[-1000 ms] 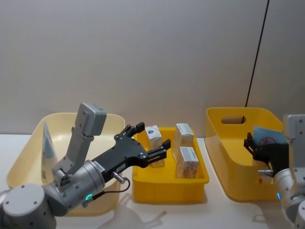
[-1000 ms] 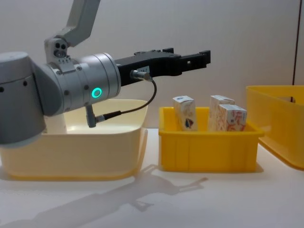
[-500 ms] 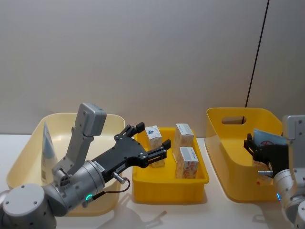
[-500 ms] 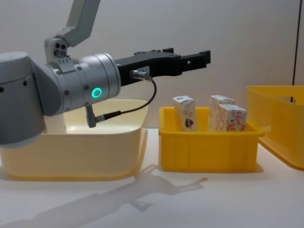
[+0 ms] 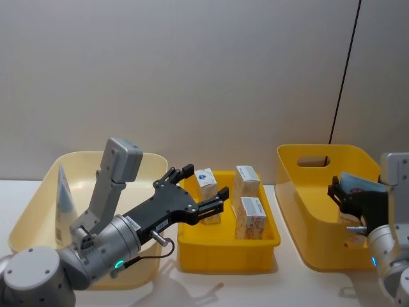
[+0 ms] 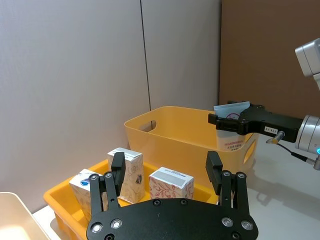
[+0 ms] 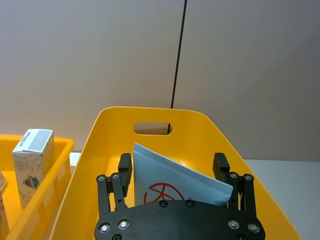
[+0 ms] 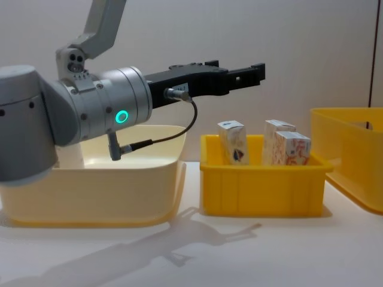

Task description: Bimanual collaborative sorting of washing and personal care products

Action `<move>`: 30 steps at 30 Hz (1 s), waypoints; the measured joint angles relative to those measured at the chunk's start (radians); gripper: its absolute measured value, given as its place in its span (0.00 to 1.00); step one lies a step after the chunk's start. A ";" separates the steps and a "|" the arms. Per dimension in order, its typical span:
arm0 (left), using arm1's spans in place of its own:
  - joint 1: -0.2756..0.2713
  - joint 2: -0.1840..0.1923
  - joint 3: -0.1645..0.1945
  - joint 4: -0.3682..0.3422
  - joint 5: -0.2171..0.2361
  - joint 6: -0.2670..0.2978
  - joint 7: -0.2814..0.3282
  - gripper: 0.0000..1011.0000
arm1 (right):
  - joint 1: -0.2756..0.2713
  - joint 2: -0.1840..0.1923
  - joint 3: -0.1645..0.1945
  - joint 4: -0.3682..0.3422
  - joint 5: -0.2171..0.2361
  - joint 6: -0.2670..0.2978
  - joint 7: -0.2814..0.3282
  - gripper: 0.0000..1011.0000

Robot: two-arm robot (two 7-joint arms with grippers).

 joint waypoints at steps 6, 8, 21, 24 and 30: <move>0.000 0.000 0.000 0.000 0.000 0.000 0.000 0.99 | 0.007 -0.003 0.006 0.002 0.001 -0.012 0.007 0.99; 0.000 0.000 0.000 0.000 0.000 0.000 0.000 0.99 | 0.010 -0.004 0.008 0.003 0.003 -0.018 0.011 0.99; 0.000 0.000 0.000 0.000 0.000 0.000 0.000 0.99 | 0.028 -0.016 0.021 0.013 0.016 -0.032 0.035 0.99; 0.000 0.000 0.000 0.000 0.000 0.000 0.000 0.99 | 0.031 -0.020 0.024 0.014 0.019 -0.032 0.039 0.99; 0.000 0.000 0.000 0.000 0.000 0.000 0.000 0.99 | 0.035 -0.025 0.031 0.011 0.023 -0.033 0.047 0.99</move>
